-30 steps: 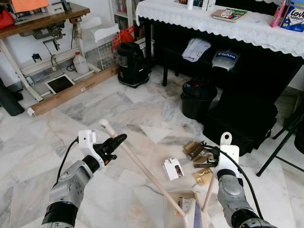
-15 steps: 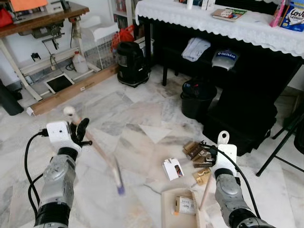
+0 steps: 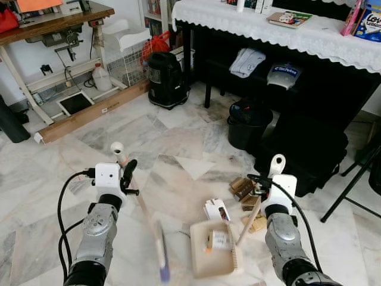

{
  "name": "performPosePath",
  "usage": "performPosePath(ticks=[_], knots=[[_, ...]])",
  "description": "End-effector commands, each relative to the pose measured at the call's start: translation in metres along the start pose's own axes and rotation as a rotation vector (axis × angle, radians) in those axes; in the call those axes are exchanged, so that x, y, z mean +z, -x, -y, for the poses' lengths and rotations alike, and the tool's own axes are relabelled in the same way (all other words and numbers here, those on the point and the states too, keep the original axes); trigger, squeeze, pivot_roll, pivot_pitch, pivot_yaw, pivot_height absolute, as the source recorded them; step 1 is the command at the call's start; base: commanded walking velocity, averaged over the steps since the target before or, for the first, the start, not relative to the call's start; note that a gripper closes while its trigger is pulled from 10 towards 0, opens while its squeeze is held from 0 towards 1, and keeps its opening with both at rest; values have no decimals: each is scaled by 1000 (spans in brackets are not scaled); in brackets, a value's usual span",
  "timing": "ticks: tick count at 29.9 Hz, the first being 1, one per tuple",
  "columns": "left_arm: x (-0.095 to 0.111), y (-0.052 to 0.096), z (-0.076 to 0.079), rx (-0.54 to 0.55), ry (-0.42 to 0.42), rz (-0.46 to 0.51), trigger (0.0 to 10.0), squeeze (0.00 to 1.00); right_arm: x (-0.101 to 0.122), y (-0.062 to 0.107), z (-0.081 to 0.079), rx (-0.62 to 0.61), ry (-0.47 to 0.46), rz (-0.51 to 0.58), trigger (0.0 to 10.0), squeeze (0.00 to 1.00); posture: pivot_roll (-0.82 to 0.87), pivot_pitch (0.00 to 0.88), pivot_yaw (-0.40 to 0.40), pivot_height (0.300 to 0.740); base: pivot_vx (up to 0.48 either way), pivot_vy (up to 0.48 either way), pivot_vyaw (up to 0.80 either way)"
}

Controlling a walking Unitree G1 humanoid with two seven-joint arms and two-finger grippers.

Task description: Sweep floor

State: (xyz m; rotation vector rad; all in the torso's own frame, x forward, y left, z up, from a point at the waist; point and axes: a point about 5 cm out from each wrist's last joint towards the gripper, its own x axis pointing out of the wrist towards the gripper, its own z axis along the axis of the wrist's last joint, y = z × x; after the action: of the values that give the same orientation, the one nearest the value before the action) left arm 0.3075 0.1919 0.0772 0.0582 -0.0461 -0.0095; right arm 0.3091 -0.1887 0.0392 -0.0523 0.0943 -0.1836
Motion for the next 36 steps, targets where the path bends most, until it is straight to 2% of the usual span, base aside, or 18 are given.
performPosePath(ticks=[1, 9, 27, 36], knots=[[11, -4, -3, 15, -26, 68, 10000, 0, 9, -4, 0, 7, 8, 48, 10000, 0, 110, 0, -30, 740, 0, 0, 0], [7, -4, 1, 30, -8, 69, 10000, 0, 22, -9, -3, 31, 11, 107, 10000, 0, 106, 0, -35, 740, 0, 0, 52], [7, -16, 13, -4, -9, 67, 10000, 0, 20, -9, -4, 61, 21, 90, 10000, 0, 111, 0, -40, 740, 0, 0, 716], [8, -18, 13, -1, -22, 61, 10000, 0, 21, -11, -4, 65, 25, 91, 10000, 0, 109, 0, -37, 740, 0, 0, 731]])
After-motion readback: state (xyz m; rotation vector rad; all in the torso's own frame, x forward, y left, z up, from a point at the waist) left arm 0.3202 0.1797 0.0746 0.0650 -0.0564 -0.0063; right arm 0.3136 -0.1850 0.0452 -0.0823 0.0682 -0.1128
